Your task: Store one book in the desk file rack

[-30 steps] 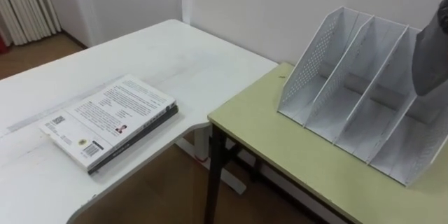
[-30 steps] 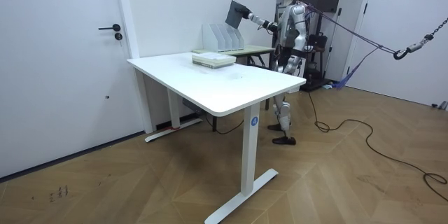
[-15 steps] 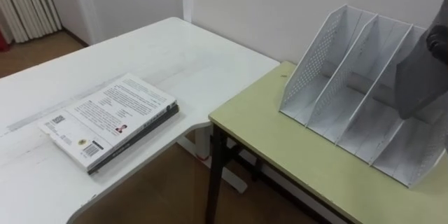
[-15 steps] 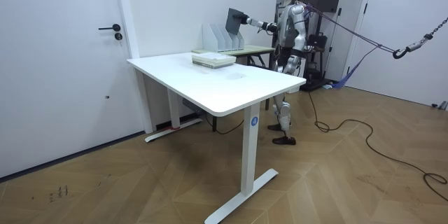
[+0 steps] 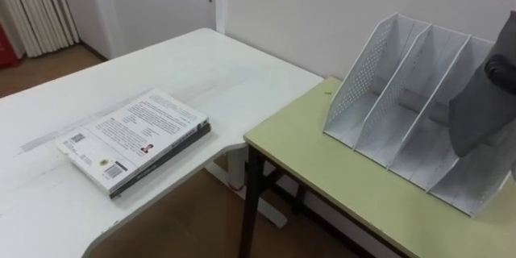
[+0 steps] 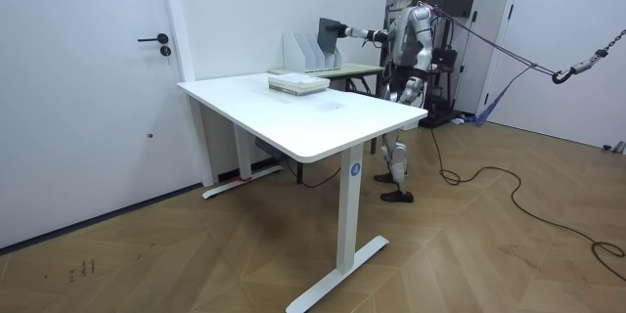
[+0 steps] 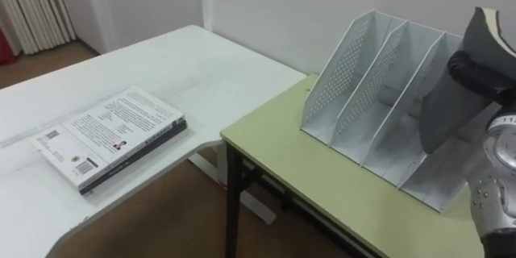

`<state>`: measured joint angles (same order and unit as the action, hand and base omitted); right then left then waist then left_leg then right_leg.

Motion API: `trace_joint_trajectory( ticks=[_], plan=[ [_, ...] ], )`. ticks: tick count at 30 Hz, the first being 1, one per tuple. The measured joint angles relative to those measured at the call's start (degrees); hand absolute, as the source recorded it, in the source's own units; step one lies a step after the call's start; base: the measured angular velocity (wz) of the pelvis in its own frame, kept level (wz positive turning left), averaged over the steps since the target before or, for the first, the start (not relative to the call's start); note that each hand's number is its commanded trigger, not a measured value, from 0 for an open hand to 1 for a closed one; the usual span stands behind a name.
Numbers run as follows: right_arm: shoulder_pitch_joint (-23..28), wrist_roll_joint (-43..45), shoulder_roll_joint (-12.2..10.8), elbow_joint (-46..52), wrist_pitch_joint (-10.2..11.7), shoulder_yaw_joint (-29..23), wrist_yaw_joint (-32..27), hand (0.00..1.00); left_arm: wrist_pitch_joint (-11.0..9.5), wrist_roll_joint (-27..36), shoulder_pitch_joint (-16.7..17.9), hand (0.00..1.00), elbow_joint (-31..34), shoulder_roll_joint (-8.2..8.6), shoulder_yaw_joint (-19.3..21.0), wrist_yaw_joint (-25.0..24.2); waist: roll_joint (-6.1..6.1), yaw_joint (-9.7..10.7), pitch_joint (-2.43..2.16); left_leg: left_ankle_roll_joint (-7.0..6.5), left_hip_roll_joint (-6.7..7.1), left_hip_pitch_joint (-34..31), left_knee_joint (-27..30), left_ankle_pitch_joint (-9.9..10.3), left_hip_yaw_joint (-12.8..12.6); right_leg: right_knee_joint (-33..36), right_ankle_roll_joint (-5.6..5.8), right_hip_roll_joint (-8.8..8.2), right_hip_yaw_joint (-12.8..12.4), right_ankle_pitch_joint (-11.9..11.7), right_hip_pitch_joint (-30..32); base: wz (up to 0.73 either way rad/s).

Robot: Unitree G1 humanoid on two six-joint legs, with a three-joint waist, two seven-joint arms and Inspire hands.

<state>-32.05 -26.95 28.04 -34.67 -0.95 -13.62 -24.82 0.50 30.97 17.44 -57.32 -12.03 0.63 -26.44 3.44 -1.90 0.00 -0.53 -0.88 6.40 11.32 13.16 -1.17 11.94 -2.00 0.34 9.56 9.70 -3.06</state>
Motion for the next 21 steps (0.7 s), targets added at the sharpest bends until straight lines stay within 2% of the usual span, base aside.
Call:
trace_joint_trajectory(
  ticks=[5, 8, 9, 15, 21],
  plan=[
    [-1.4, 0.1, 1.5, 0.0, -1.3, 0.1, -0.1, 1.0, 0.0, 0.0, 0.1, 0.0, 0.0, -0.02, 0.8, 0.0, 0.39, 0.0, -0.02, -0.15, 0.34, -0.4, 0.0, -0.1, 0.2, 0.3, 0.22, -0.34, 0.1, 0.1, 0.1, 0.03],
    [-2.0, 0.2, 3.9, 0.0, -1.7, 1.2, -0.1, 1.0, 0.0, 0.0, 0.2, 0.0, 0.1, -0.18, 1.3, 0.0, 0.92, 0.0, -0.13, -0.16, 0.35, -0.8, 0.0, -0.1, 0.2, 0.1, 0.26, -0.39, 0.6, 0.2, 0.2, 0.09],
    [-2.6, 0.1, 4.5, -0.1, -1.7, 1.2, -0.1, 0.0, 0.0, 0.0, 0.4, 0.0, 0.1, -0.22, 1.5, 0.0, 1.04, 0.1, -0.2, -0.16, 0.31, -0.9, 0.0, -0.1, 0.2, -0.1, 0.25, -0.38, 0.7, 0.1, 0.1, 0.06],
    [-6.6, -2.7, 8.2, -4.7, -1.7, 1.8, 0.0, 0.0, 0.4, 0.3, 0.5, 0.0, -0.2, -0.5, 1.4, 0.0, 1.07, 0.2, -0.22, -0.16, 0.27, -0.8, 0.0, -0.1, 0.5, -0.2, 0.24, -0.39, 1.2, 0.1, -0.1, 0.02],
    [-7.4, -4.8, 8.6, -7.5, -1.7, 1.7, 0.0, 0.0, 1.1, 1.0, 0.7, 0.0, -0.5, -0.5, 1.4, 0.8, 0.82, 0.4, -0.34, -0.16, 0.35, -1.0, 0.2, -0.1, 0.9, -0.1, 0.24, -0.51, 1.6, 0.1, -0.1, 0.02]
  ],
)
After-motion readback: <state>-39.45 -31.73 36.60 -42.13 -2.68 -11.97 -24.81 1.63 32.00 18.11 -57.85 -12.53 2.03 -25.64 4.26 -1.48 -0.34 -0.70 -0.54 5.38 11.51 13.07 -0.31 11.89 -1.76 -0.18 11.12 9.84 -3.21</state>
